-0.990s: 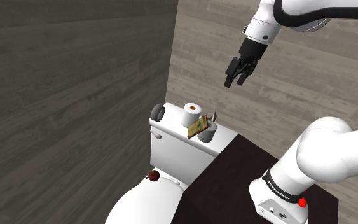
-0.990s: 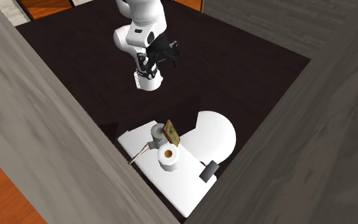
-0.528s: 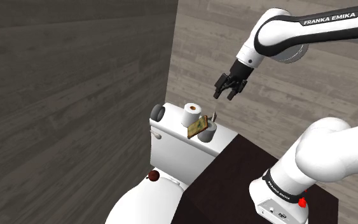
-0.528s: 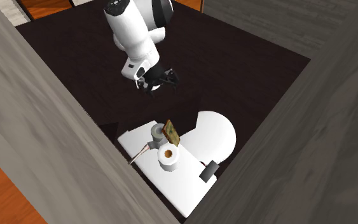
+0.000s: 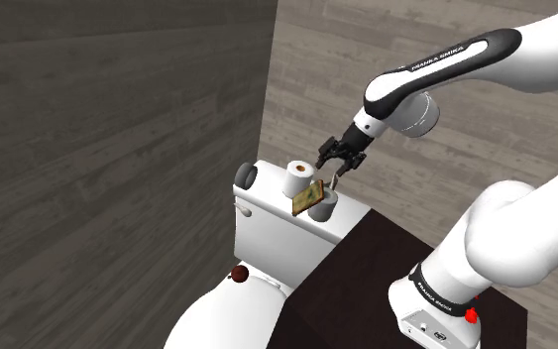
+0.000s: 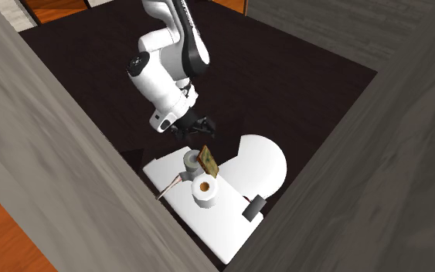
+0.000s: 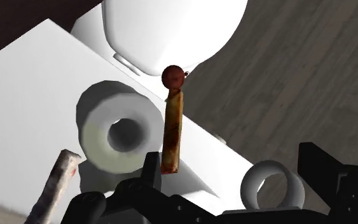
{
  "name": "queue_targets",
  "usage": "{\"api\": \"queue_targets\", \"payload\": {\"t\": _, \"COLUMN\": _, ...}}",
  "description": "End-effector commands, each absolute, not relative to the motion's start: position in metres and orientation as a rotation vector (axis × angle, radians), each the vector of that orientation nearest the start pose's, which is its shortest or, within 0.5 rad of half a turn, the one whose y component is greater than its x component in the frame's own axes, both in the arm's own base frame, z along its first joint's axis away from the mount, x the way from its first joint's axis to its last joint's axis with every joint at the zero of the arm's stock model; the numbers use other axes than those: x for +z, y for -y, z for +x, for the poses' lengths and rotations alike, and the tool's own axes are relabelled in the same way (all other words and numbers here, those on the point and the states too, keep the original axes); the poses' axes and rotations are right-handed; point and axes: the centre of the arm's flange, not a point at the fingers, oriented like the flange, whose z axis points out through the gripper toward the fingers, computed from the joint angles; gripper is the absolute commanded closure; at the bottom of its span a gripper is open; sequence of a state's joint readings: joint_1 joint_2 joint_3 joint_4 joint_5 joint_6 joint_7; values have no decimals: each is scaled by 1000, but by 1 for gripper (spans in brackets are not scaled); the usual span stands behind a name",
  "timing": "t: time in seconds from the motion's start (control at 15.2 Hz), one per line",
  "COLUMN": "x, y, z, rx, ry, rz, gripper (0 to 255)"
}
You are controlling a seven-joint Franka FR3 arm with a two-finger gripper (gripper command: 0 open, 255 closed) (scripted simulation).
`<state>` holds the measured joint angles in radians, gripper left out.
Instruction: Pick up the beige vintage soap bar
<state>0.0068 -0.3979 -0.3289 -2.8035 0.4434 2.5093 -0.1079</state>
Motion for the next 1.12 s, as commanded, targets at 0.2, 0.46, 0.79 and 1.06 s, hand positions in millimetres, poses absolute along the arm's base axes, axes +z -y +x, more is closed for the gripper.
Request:
{"api": "queue_targets", "payload": {"t": 0.2, "x": 262, "y": 128, "z": 362, "rx": -241, "ry": -902, "rz": -2530, "gripper": 0}}
{"api": "queue_targets", "payload": {"t": 0.46, "x": 241, "y": 128, "z": 362, "rx": -241, "ry": -902, "rz": -2530, "gripper": 0}}
{"api": "queue_targets", "payload": {"t": 0.79, "x": 222, "y": 128, "z": 362, "rx": -241, "ry": -902, "rz": -2530, "gripper": 0}}
{"api": "queue_targets", "payload": {"t": 1.06, "x": 222, "y": 128, "z": 362, "rx": -241, "ry": -902, "rz": -2530, "gripper": 255}}
